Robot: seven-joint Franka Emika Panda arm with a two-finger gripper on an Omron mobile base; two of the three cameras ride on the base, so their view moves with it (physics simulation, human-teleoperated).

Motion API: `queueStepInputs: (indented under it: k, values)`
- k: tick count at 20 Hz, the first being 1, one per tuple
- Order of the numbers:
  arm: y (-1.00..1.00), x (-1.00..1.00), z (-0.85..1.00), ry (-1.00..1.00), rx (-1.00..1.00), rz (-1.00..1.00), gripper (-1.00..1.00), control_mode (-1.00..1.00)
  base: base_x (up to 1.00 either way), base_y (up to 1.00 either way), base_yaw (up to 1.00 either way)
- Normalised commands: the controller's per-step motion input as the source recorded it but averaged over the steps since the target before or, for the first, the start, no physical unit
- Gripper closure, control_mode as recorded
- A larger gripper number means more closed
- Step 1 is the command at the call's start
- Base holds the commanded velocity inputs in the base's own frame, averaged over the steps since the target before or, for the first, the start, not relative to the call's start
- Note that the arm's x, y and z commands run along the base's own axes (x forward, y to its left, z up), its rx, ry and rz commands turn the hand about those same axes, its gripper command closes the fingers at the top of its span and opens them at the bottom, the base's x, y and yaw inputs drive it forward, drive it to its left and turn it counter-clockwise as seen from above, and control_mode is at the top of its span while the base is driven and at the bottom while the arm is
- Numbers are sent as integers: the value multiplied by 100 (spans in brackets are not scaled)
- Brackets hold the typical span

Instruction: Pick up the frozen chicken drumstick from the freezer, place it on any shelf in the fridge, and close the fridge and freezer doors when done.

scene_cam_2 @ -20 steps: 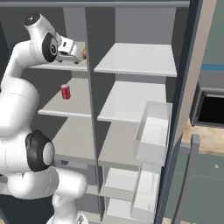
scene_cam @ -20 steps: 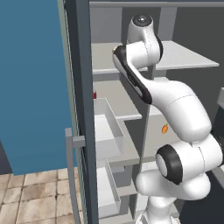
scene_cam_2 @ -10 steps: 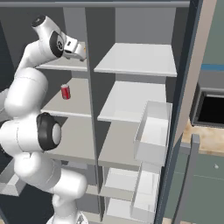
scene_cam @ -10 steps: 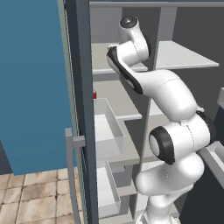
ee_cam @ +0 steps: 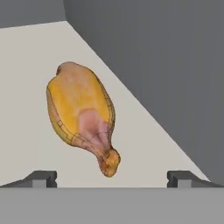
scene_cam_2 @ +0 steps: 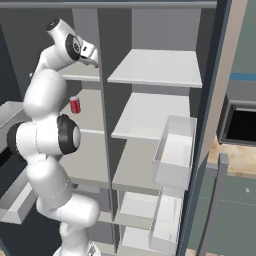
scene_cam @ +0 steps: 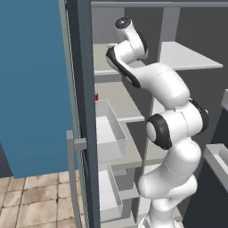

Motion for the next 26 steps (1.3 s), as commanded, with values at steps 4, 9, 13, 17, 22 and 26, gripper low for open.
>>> queueStepInputs:
  k: [4, 9, 13, 17, 22, 26]
  values:
    - [-13, 46, -8, 0, 0, -11, -100, -100, 0, 0, 0]
    - [-24, 38, -15, 0, 2, -12, -100, -100, 0, 0, 0]
    - [-19, 36, -16, 0, 2, -12, -100, -100, 0, 0, 0]
    - [-6, 23, -25, 0, 1, -9, 100, -100, 0, 0, 0]
    - [-16, 16, -20, 0, 1, -4, 100, -100, 0, 0, 0]
    - [0, 0, 0, -1, 0, 0, 100, -100, 0, 0, 0]
